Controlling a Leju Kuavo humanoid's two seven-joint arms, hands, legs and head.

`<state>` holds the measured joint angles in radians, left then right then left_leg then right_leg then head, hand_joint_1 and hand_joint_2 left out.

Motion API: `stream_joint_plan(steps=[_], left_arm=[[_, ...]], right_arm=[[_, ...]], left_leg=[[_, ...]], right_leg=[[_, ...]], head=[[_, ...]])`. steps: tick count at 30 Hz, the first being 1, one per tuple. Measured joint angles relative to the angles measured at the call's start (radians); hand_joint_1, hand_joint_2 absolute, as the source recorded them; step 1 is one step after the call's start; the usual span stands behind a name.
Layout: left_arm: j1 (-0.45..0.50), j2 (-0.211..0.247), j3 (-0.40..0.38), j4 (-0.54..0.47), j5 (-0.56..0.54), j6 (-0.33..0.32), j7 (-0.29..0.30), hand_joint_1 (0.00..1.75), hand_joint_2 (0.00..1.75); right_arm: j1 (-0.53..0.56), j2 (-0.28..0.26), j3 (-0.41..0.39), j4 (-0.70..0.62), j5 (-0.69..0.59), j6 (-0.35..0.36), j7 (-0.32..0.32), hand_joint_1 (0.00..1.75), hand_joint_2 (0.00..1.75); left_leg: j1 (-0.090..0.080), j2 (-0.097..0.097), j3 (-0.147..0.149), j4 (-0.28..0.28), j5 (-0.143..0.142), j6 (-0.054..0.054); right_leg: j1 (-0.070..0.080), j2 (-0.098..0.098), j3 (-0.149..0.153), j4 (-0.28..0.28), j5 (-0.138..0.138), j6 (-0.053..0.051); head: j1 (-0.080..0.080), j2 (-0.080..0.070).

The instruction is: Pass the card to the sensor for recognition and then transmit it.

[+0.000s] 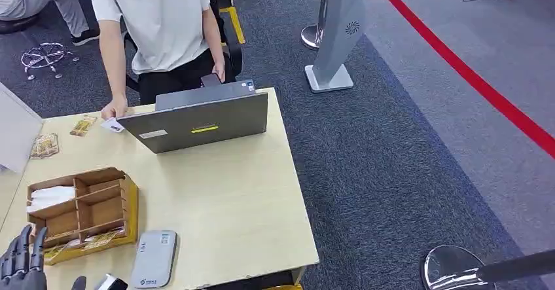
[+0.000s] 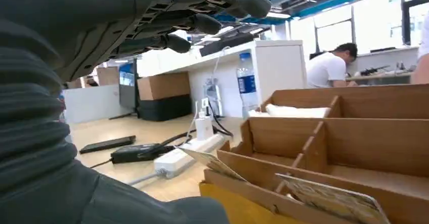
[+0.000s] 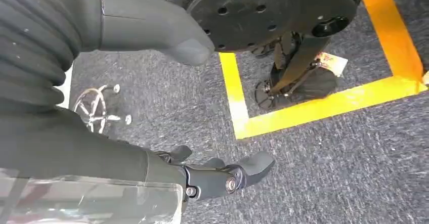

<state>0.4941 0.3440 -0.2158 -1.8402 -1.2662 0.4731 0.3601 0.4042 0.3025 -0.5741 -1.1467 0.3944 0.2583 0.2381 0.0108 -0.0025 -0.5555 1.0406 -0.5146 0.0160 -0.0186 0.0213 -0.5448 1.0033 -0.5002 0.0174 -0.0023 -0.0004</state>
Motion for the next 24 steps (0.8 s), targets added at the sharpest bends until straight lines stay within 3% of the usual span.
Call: stream_joint_plan(steps=[5, 11, 15, 19, 24], left_arm=[[-0.006, -0.07, 0.087, 0.05, -0.028, 0.009, -0.056, 0.0, 1.75], [-0.014, -0.109, 0.134, 0.087, -0.038, 0.008, -0.076, 0.0, 1.75], [-0.043, -0.146, 0.167, 0.112, -0.071, -0.002, -0.139, 0.0, 1.75], [-0.093, -0.177, 0.174, 0.144, -0.106, -0.011, -0.182, 0.0, 1.75], [-0.173, -0.201, 0.131, 0.177, -0.144, -0.042, -0.177, 0.0, 1.75]], right_arm=[[-0.011, 0.0, 0.0, 0.016, 0.025, 0.005, -0.013, 0.0, 1.75], [-0.015, 0.0, 0.0, 0.026, 0.027, 0.013, -0.016, 0.0, 1.75], [-0.015, 0.0, 0.0, 0.026, 0.029, 0.021, -0.015, 0.0, 1.75], [-0.018, 0.0, 0.0, 0.027, 0.044, 0.029, -0.018, 0.0, 1.75], [-0.045, 0.0, -0.002, 0.052, 0.098, 0.035, -0.053, 0.0, 1.75]], left_leg=[[0.0, 0.0, 0.0, 0.0, 0.0, 0.0], [0.0, 0.0, 0.0, 0.0, 0.0, 0.0], [0.0, -0.001, 0.0, 0.0, 0.0, 0.0], [0.0, -0.001, 0.001, 0.0, 0.0, 0.0], [0.0, -0.002, 0.001, 0.0, 0.001, 0.001]], right_leg=[[0.0, 0.0, 0.0, 0.0, 0.0, 0.0], [0.0, 0.0, 0.0, 0.0, 0.0, 0.0], [0.0, 0.0, 0.0, 0.0, 0.0, 0.0], [0.0, -0.001, 0.0, 0.0, 0.0, 0.0], [0.0, -0.001, 0.0, 0.0, 0.001, 0.0]], head=[[0.0, 0.0], [0.0, 0.0], [0.0, 0.0], [0.0, 0.0], [0.0, 0.0]])
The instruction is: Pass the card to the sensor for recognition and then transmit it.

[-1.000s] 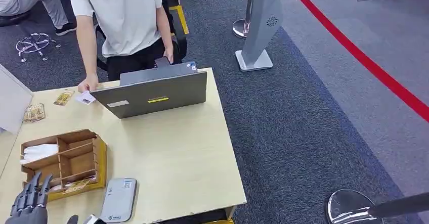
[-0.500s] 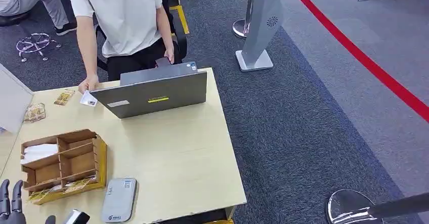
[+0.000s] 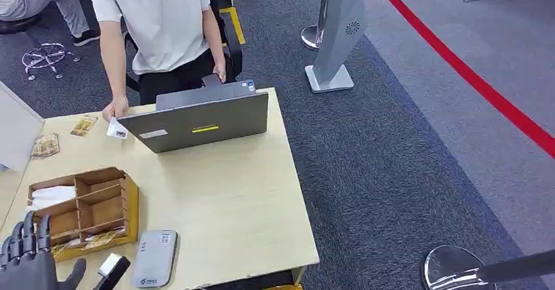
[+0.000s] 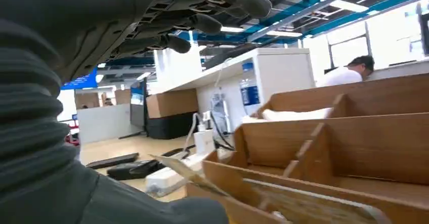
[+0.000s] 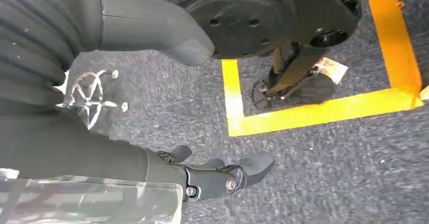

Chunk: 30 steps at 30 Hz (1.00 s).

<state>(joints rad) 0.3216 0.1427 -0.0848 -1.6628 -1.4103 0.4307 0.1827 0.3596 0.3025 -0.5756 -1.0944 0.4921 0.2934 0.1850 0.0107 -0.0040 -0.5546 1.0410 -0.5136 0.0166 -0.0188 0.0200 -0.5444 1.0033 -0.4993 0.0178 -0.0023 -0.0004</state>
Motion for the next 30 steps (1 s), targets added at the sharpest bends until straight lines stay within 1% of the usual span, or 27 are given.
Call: stream_joint_plan(steps=[2, 5, 8, 11, 14, 19, 25, 30], left_arm=[[-0.024, -0.009, -0.029, 0.01, -0.01, -0.003, 0.017, 0.0, 1.75], [-0.054, -0.025, -0.087, 0.014, -0.042, -0.039, 0.056, 0.0, 1.75], [-0.075, -0.027, -0.147, 0.014, -0.045, -0.077, 0.079, 0.0, 1.75], [-0.091, -0.025, -0.184, 0.014, -0.04, -0.101, 0.096, 0.0, 1.75], [-0.099, -0.019, -0.205, 0.014, -0.029, -0.162, 0.11, 0.0, 1.75], [-0.103, -0.009, -0.227, 0.014, -0.013, -0.209, 0.13, 0.0, 1.75], [-0.103, -0.002, -0.233, 0.016, 0.003, -0.242, 0.152, 0.0, 1.75], [-0.097, 0.001, -0.234, 0.015, 0.007, -0.252, 0.176, 0.0, 1.75]], right_arm=[[-0.01, 0.0, -0.002, 0.011, 0.013, 0.002, -0.011, 0.0, 1.75], [-0.024, 0.0, -0.016, 0.03, 0.024, 0.01, -0.024, 0.0, 1.75], [-0.033, 0.0, -0.021, 0.045, 0.025, 0.006, -0.034, 0.0, 1.75], [-0.041, 0.0, -0.027, 0.057, 0.034, 0.004, -0.038, 0.0, 1.75], [-0.049, 0.0, -0.037, 0.068, 0.042, 0.008, -0.039, 0.0, 1.75], [-0.058, 0.0, -0.055, 0.078, 0.063, 0.018, -0.043, 0.0, 1.75], [-0.061, 0.0, -0.076, 0.086, 0.082, 0.029, -0.051, 0.0, 1.75], [-0.061, 0.0, -0.085, 0.087, 0.088, 0.03, -0.05, 0.0, 1.75]], left_leg=[[0.0, 0.0, 0.0, 0.0, 0.0, 0.0], [0.0, 0.0, 0.0, 0.0, 0.0, 0.0], [0.0, 0.0, 0.0, 0.0, 0.0, 0.0], [0.0, 0.0, 0.0, 0.0, 0.0, 0.0], [0.0, 0.0, 0.0, 0.0, 0.0, 0.0], [0.0, 0.0, 0.0, 0.0, 0.0, 0.0], [0.0, 0.0, -0.001, 0.0, 0.0, 0.0], [0.0, 0.0, -0.001, 0.0, 0.0, 0.0]], right_leg=[[0.0, 0.0, 0.0, 0.0, 0.0, 0.0], [0.0, 0.0, 0.0, 0.0, 0.0, 0.0], [0.0, 0.0, 0.0, 0.0, 0.0, 0.0], [0.0, 0.001, -0.001, 0.0, 0.0, 0.0], [0.0, 0.001, -0.001, 0.0, 0.0, 0.0], [0.0, 0.001, -0.001, 0.0, 0.0, 0.0], [0.0, 0.001, -0.001, 0.0, 0.0, 0.0], [0.0, 0.0, -0.001, 0.0, 0.0, 0.0]], head=[[0.0, 0.0], [0.0, 0.0], [0.0, 0.0], [0.0, 0.0], [0.0, 0.0], [0.0, 0.0], [0.0, 0.0], [0.0, 0.0]])
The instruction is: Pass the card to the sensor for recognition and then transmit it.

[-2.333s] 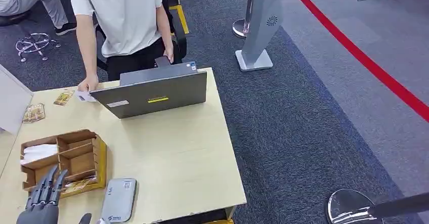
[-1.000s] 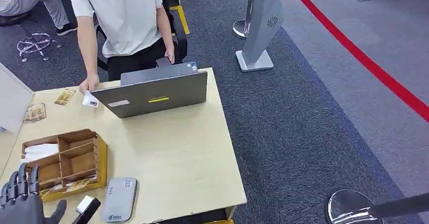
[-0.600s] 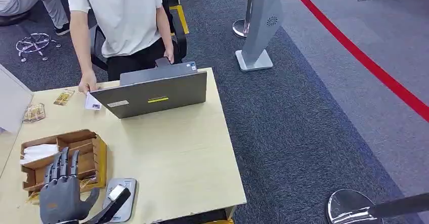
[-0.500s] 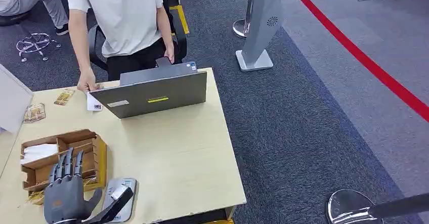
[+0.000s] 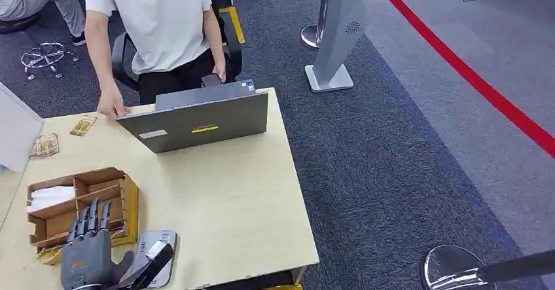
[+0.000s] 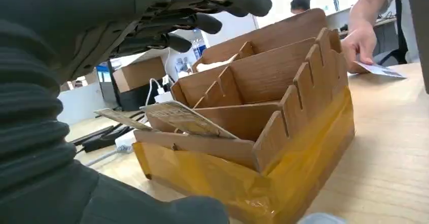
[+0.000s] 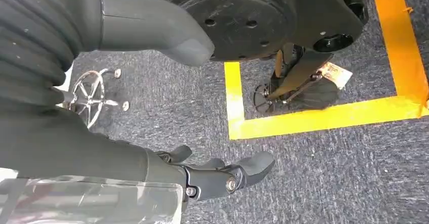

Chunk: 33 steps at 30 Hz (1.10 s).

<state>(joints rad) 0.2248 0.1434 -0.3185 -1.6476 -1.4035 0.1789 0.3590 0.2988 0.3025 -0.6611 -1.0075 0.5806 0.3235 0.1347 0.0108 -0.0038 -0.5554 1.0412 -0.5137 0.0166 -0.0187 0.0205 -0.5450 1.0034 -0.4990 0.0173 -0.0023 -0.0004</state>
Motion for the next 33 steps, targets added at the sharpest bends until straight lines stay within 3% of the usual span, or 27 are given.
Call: stream_joint_plan(steps=[6, 16, 33], left_arm=[[0.011, 0.0, 0.0, -0.005, -0.021, 0.013, 0.035, 0.0, 1.75], [0.018, 0.013, 0.024, -0.019, -0.011, 0.031, 0.024, 0.0, 1.75], [0.035, -0.026, 0.027, -0.041, -0.05, 0.031, 0.045, 0.0, 1.75]], right_arm=[[0.0, 0.0, -0.004, -0.001, -0.016, -0.002, 0.009, 0.0, 1.75], [0.001, 0.0, -0.004, -0.001, -0.019, -0.018, 0.015, 0.0, 1.75], [0.001, 0.0, -0.005, -0.001, -0.018, -0.01, 0.018, 0.0, 1.75]], left_leg=[[0.0, 0.0, 0.0, 0.0, 0.0, 0.0], [0.0, 0.0, 0.0, 0.0, 0.0, 0.0], [0.0, 0.0, 0.0, 0.0, 0.0, 0.0]], right_leg=[[0.0, 0.0, 0.0, 0.0, 0.0, 0.0], [0.0, 0.0, 0.0, 0.0, 0.0, 0.0], [0.0, 0.0, 0.0, 0.0, 0.0, 0.0]], head=[[0.0, 0.0], [0.0, 0.0], [0.0, 0.0]])
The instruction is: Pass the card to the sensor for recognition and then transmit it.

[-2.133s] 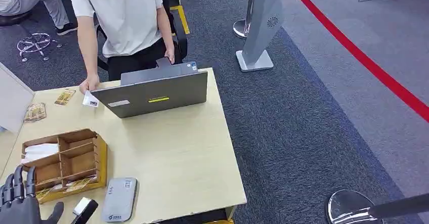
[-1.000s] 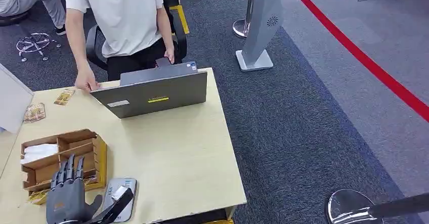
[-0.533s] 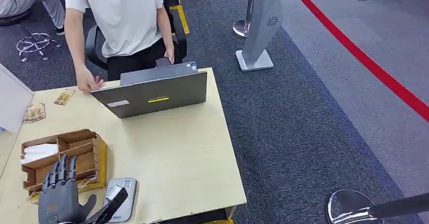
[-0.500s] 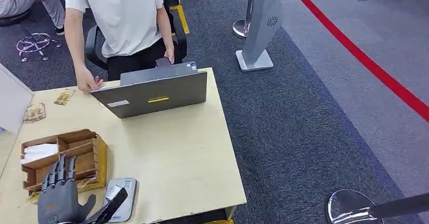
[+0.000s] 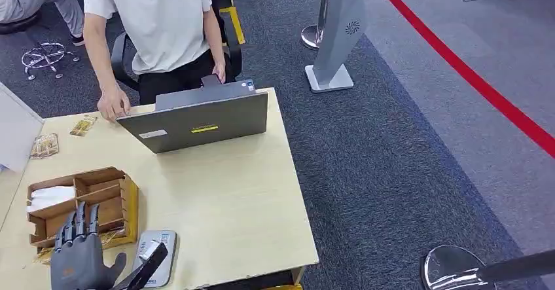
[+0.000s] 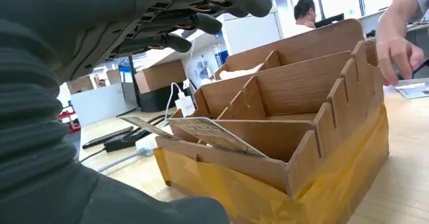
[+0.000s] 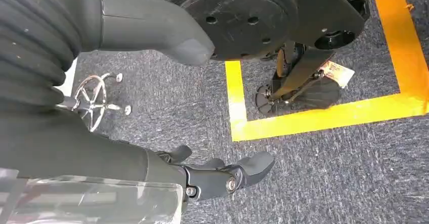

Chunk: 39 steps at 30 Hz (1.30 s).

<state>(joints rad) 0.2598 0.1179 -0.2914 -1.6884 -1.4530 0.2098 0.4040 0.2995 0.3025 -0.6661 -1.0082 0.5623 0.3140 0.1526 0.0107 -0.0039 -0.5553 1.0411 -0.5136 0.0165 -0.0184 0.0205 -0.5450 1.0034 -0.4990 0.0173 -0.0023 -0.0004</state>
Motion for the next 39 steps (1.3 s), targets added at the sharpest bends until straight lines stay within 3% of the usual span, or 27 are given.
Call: stream_joint_plan(steps=[13, 16, 23, 39], left_arm=[[0.009, -0.006, 0.003, -0.012, -0.005, -0.01, 0.01, 0.0, 1.75], [0.02, -0.011, 0.02, -0.019, -0.014, -0.016, 0.033, 0.0, 1.75], [0.036, -0.011, 0.088, -0.02, -0.006, -0.014, 0.023, 0.0, 1.75], [0.038, -0.011, 0.111, -0.02, -0.006, -0.014, 0.023, 0.0, 1.75]], right_arm=[[0.003, 0.0, 0.0, -0.006, -0.017, -0.003, 0.012, 0.0, 1.75], [0.006, 0.0, 0.001, -0.009, -0.037, -0.016, 0.023, 0.0, 1.75], [0.017, 0.0, 0.021, -0.017, -0.053, -0.03, 0.033, 0.0, 1.75], [0.019, 0.0, 0.025, -0.02, -0.053, -0.03, 0.033, 0.0, 1.75]], left_leg=[[0.0, 0.0, 0.0, 0.0, 0.0, 0.0], [0.0, 0.0, 0.0, 0.0, 0.0, 0.0], [0.0, 0.0, 0.0, 0.0, 0.0, 0.0], [0.0, 0.0, 0.0, 0.0, 0.0, 0.0]], right_leg=[[0.0, 0.0, 0.0, 0.0, 0.0, 0.0], [0.0, 0.0, 0.0, 0.0, 0.0, 0.0], [0.0, 0.0, 0.0, 0.0, 0.0, 0.0], [0.0, 0.0, 0.0, 0.0, 0.0, 0.0]], head=[[0.0, 0.0], [0.0, 0.0], [0.0, 0.0], [0.0, 0.0]])
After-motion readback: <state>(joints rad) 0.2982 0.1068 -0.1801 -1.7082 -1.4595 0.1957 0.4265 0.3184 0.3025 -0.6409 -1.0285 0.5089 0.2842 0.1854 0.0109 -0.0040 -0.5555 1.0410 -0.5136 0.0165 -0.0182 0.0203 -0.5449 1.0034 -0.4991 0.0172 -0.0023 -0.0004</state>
